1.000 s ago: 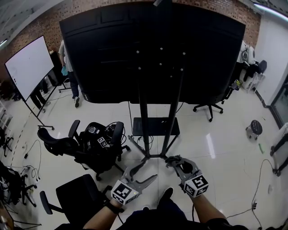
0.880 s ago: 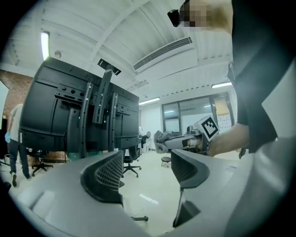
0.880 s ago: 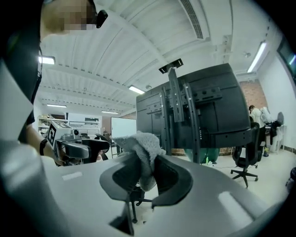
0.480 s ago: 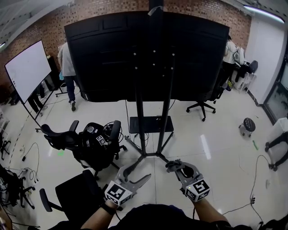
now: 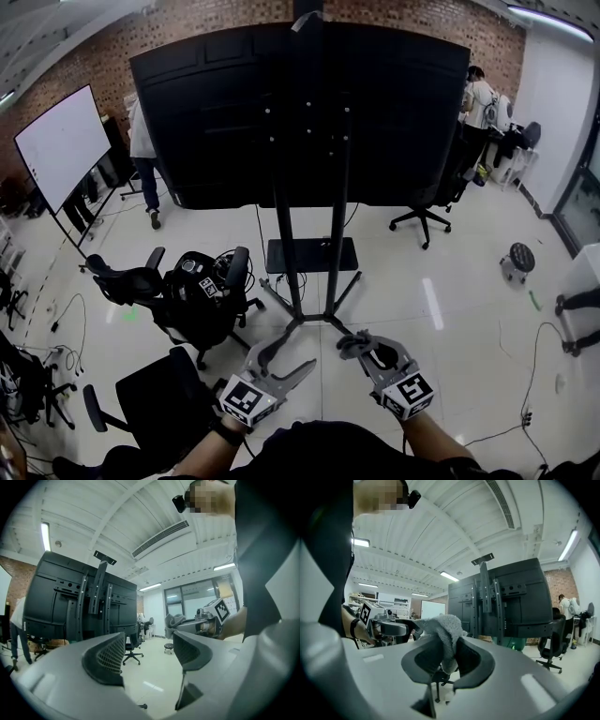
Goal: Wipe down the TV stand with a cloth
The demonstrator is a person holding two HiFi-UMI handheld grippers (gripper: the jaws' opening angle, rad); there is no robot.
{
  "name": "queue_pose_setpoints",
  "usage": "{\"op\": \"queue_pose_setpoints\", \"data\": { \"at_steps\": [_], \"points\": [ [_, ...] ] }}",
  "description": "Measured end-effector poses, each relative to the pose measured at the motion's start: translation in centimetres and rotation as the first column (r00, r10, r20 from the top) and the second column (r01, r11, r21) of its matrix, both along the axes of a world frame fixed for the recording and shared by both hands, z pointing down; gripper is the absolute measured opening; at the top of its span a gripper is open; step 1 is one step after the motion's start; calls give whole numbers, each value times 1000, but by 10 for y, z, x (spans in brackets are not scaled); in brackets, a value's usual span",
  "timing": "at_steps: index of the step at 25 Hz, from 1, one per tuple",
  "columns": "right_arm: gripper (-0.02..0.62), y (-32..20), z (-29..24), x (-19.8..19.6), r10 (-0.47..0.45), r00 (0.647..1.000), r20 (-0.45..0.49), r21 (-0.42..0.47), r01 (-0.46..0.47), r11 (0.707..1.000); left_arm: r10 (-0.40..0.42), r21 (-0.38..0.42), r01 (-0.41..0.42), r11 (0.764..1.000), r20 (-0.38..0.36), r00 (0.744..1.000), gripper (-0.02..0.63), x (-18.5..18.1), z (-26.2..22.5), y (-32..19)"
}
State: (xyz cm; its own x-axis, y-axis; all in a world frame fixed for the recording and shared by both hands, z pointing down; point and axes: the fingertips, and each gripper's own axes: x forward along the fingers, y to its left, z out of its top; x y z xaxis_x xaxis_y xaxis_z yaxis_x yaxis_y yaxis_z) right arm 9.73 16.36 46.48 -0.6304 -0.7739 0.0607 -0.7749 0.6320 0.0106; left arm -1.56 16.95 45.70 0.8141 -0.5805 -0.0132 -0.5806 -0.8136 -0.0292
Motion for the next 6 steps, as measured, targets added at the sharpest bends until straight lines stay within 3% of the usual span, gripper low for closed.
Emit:
{"op": "queue_pose_setpoints", "data": {
  "at_steps": [6],
  "points": [
    [61,3,8,14,3,1000,15,-14,-3,1000,-14,3,14,1000,5,1000,345,7,4,4]
  ]
}}
